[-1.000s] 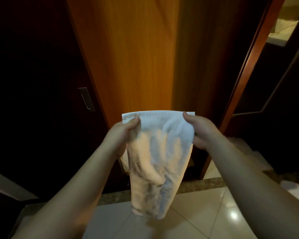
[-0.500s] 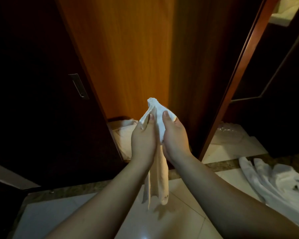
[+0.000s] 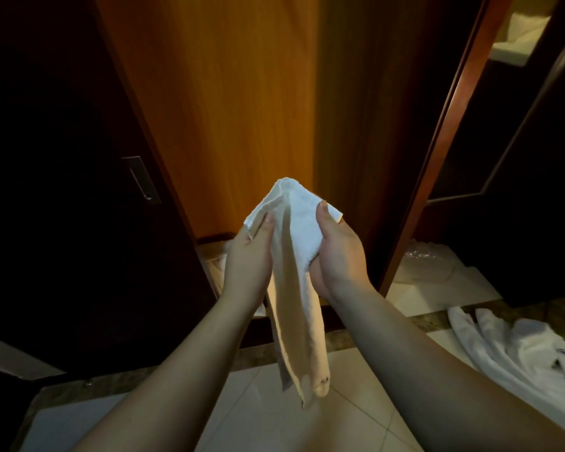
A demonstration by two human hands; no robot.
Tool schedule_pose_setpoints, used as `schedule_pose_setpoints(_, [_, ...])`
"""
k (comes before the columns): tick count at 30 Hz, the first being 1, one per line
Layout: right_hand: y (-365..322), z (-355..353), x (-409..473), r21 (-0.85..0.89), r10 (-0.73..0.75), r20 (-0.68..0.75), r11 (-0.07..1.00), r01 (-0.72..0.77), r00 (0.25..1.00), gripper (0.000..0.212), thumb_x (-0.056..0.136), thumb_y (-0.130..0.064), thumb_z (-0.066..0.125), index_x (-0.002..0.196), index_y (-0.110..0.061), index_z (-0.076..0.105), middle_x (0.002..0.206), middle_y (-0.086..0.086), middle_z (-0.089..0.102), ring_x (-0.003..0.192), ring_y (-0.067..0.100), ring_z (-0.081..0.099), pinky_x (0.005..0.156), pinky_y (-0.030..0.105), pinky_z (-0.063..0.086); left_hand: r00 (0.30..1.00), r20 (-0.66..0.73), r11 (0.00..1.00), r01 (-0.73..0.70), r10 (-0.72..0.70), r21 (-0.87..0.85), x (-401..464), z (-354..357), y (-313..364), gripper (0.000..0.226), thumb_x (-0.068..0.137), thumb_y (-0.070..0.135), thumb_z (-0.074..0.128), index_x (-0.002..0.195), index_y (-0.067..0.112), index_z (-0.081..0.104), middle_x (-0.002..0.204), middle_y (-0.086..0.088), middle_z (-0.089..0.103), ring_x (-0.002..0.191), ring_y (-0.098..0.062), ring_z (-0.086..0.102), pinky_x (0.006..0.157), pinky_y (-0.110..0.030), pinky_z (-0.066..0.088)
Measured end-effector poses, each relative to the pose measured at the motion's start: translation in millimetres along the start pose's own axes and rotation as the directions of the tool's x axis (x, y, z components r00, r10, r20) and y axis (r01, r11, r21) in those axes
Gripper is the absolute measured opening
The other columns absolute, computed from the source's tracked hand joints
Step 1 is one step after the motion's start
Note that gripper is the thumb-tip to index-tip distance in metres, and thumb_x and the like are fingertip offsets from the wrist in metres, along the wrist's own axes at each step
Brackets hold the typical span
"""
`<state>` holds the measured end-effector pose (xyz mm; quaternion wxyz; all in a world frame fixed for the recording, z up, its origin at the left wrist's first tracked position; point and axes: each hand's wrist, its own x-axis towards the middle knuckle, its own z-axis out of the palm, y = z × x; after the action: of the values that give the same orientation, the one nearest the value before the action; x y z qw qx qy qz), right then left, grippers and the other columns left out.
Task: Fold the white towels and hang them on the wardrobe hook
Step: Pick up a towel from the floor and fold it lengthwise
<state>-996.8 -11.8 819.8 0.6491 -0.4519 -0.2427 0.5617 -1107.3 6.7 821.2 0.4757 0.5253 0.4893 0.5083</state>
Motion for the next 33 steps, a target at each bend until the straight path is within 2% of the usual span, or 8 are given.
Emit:
schedule_pose_setpoints(4, [6.1, 6.8, -2.3, -0.074, -0.046, 0.084, 0.996, 0.052, 0.995, 0.056, 0.085, -0.060, 0.055, 0.129, -0.025, 0.059, 0.121, -0.001, 0.071, 0.115, 0.016, 0.067, 0.107, 0.046, 0.049, 0.988, 0.149, 0.998, 0.049, -0.041, -0.049, -6.5, 12.4, 2.6, 0.018, 0.101, 0.040, 0.051, 0.112, 0.037, 0.065, 0.101, 0.012, 0.075, 0.098, -0.002, 0.070, 0.086, -0.027, 0.054])
schedule_pose_setpoints(8, [2.1, 8.1, 0.4, 0.042, -0.023, 0.232, 0.999, 0.013, 0.972, 0.061, 0.086, -0.059, 0.051, 0.134, -0.022, 0.057, 0.129, 0.002, 0.068, 0.124, 0.015, 0.061, 0.111, 0.040, 0.043, 0.939, 0.340, 0.942, 0.158, -0.050, -0.296, -2.3, 16.2, 9.3, 0.061, 0.092, 0.053, 0.040, 0.145, 0.025, 0.048, 0.135, 0.004, 0.063, 0.125, -0.007, 0.058, 0.108, -0.031, 0.044])
schedule_pose_setpoints(12, [-10.0, 7.7, 4.9, 0.085, 0.004, 0.300, 0.996, -0.031, 0.954, 0.073, 0.089, -0.060, 0.046, 0.152, -0.023, 0.040, 0.145, 0.007, 0.055, 0.135, 0.021, 0.051, 0.118, 0.045, 0.034, 0.905, 0.421, 0.863, 0.256, -0.055, -0.436, 5.0, 6.9, 17.8, 0.054, 0.100, 0.049, 0.026, 0.135, 0.022, 0.056, 0.125, 0.003, 0.069, 0.121, -0.013, 0.062, 0.092, -0.025, 0.054])
schedule_pose_setpoints(15, [-16.3, 10.7, 4.8, 0.149, -0.007, 0.352, 0.988, -0.048, 0.936, 0.074, 0.092, -0.057, 0.044, 0.155, -0.019, 0.035, 0.148, 0.012, 0.052, 0.138, 0.023, 0.048, 0.121, 0.045, 0.031, 0.918, 0.395, 0.889, 0.197, -0.019, -0.414, 5.0, 8.3, 26.7, 0.044, 0.105, 0.030, 0.033, 0.140, 0.012, 0.053, 0.126, -0.005, 0.069, 0.120, -0.017, 0.063, 0.090, -0.025, 0.054])
schedule_pose_setpoints(21, [-31.9, 9.3, 3.7, 0.244, -0.030, 0.476, 0.965, -0.099, 0.879, 0.076, 0.097, -0.055, 0.039, 0.156, -0.010, 0.028, 0.155, 0.017, 0.042, 0.146, 0.030, 0.036, 0.123, 0.051, 0.022, 0.938, 0.332, 0.963, -0.004, 0.097, -0.271, 11.6, -2.7, 32.9, 0.044, 0.101, 0.010, 0.051, 0.135, 0.036, 0.059, 0.155, 0.007, 0.043, 0.131, -0.014, 0.054, 0.106, -0.040, 0.048])
schedule_pose_setpoints(25, [-44.1, 14.9, -1.2, 0.241, -0.098, 0.567, 0.969, -0.050, 0.818, 0.092, 0.083, -0.053, 0.069, 0.154, -0.008, 0.031, 0.152, 0.016, 0.046, 0.142, 0.028, 0.044, 0.114, 0.041, 0.042, 0.944, 0.246, 0.972, -0.189, 0.219, -0.141, 5.9, -1.3, 50.4, 0.064, 0.098, 0.008, 0.057, 0.151, 0.037, 0.035, 0.154, 0.010, 0.042, 0.132, -0.006, 0.051, 0.106, -0.037, 0.049])
schedule_pose_setpoints(28, [-50.9, 17.3, -3.8, 0.138, -0.143, 0.598, 0.988, 0.075, 0.789, 0.072, 0.080, -0.027, 0.078, 0.143, -0.016, 0.046, 0.137, 0.010, 0.062, 0.129, 0.026, 0.058, 0.108, 0.043, 0.047, 0.945, 0.205, 0.967, -0.253, 0.255, -0.038, 8.5, -5.9, 62.1, 0.084, 0.091, 0.018, 0.070, 0.154, 0.042, 0.020, 0.138, 0.019, 0.051, 0.124, -0.005, 0.057, 0.102, -0.040, 0.052])
schedule_pose_setpoints(33, [-61.4, 20.9, -1.4, 0.103, -0.138, 0.572, 0.990, 0.096, 0.809, 0.029, 0.096, -0.017, 0.060, 0.125, -0.014, 0.064, 0.129, 0.016, 0.067, 0.124, 0.032, 0.062, 0.108, 0.050, 0.045, 0.963, 0.206, 0.985, -0.167, 0.174, -0.051, 12.6, -9.1, 75.5, 0.062, 0.089, 0.013, 0.073, 0.139, 0.031, 0.043, 0.120, 0.004, 0.068, 0.108, -0.014, 0.069, 0.090, -0.038, 0.059])
